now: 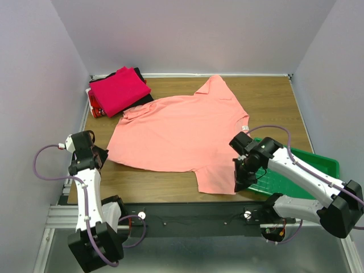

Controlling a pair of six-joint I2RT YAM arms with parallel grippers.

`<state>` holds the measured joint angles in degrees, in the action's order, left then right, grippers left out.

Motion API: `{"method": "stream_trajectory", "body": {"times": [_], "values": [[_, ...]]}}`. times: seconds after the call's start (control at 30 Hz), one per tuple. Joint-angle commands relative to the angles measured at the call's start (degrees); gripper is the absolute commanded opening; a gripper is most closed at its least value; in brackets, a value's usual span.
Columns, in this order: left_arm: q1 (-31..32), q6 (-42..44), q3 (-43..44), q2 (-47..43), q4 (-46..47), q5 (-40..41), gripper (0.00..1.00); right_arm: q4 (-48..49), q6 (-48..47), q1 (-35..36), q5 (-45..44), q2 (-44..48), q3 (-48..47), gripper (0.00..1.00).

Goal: Fold and stack the t-shirts
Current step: Fold the tshirt

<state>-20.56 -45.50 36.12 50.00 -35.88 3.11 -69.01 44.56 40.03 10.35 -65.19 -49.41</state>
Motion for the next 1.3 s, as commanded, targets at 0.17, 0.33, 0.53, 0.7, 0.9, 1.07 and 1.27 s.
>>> {"method": "stream_trajectory", "body": {"times": [0.17, 0.33, 0.53, 0.7, 0.9, 1.07, 1.27], "values": [[-0.4, -1.1, 1.4, 3.3, 4.8, -2.8, 0.0, 6.4, 5.0, 0.4, -9.5, -6.3, -10.4, 0.0], [-0.4, 0.8, 5.4, 9.8, 9.7, -5.6, 0.0, 7.5, 2.2, -0.5, -17.3, -14.1, -17.3, 0.0], [-0.3, 3.0, 8.6, 16.6, 13.6, -8.4, 0.0, 12.8, -2.5, -7.5, -21.0, -20.0, -21.9, 0.0], [-0.3, 4.6, 10.8, 20.9, 17.1, -10.2, 0.0, 16.9, -8.0, -12.6, -21.9, -24.7, -26.4, 0.0], [-0.2, 7.5, 13.9, 28.0, 20.1, -14.6, 0.0, 18.7, -12.6, -16.4, -23.8, -32.9, -34.6, 0.0], [-0.2, 9.5, 17.0, 32.8, 20.5, -15.5, 0.0, 19.4, -14.8, -18.5, -24.3, -36.8, -39.2, 0.0], [0.2, 10.4, 18.3, 35.5, 22.1, -16.7, 0.0, 19.5, -17.5, -20.1, -24.7, -39.9, -45.1, 0.0]]}}
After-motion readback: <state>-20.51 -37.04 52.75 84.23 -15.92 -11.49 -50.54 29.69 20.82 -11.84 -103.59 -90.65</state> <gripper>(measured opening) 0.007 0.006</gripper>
